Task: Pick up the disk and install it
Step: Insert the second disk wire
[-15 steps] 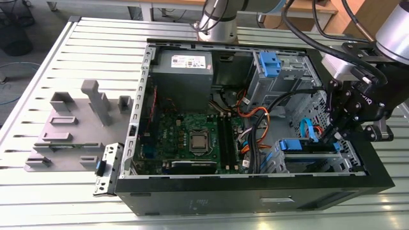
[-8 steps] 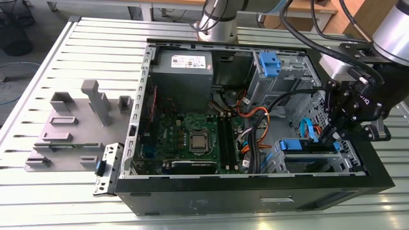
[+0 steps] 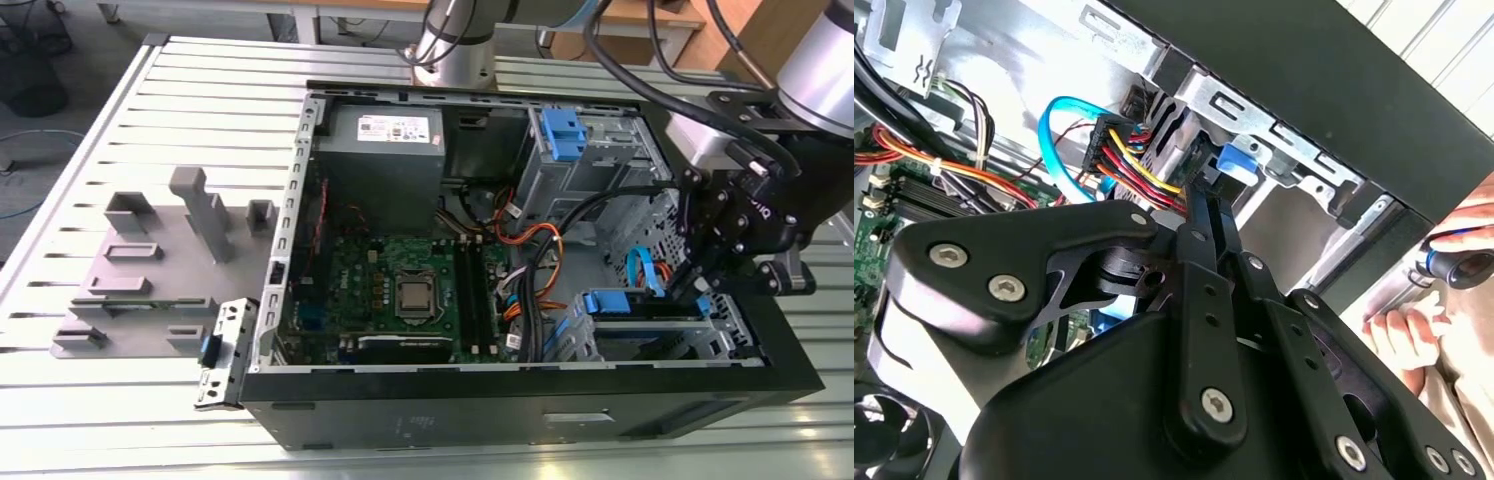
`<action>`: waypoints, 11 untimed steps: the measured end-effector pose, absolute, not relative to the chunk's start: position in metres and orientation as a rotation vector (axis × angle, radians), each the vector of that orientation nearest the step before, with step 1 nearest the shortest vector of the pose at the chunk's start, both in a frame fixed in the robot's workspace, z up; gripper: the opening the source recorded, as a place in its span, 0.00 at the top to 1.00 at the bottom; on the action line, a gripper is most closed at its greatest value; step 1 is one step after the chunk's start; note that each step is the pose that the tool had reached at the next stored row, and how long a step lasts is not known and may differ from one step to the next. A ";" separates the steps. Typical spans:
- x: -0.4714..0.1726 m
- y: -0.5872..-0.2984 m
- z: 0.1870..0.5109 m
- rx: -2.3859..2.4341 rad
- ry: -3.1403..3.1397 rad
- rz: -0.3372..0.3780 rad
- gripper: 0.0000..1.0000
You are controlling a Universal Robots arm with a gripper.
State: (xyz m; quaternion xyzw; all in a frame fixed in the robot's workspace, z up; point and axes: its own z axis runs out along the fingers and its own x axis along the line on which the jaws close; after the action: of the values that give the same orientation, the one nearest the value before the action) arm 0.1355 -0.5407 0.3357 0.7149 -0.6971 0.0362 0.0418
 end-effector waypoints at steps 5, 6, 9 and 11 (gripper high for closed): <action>0.135 -0.541 0.335 2.188 -2.133 0.111 0.84; 0.135 -0.541 0.335 2.188 -2.133 0.111 0.84; 0.135 -0.541 0.334 2.188 -2.134 0.110 0.84; 0.135 -0.541 0.333 2.188 -2.134 0.111 0.84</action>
State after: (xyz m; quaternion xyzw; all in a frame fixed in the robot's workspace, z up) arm 0.1346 -0.5407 0.3333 0.7149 -0.6971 0.0361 0.0417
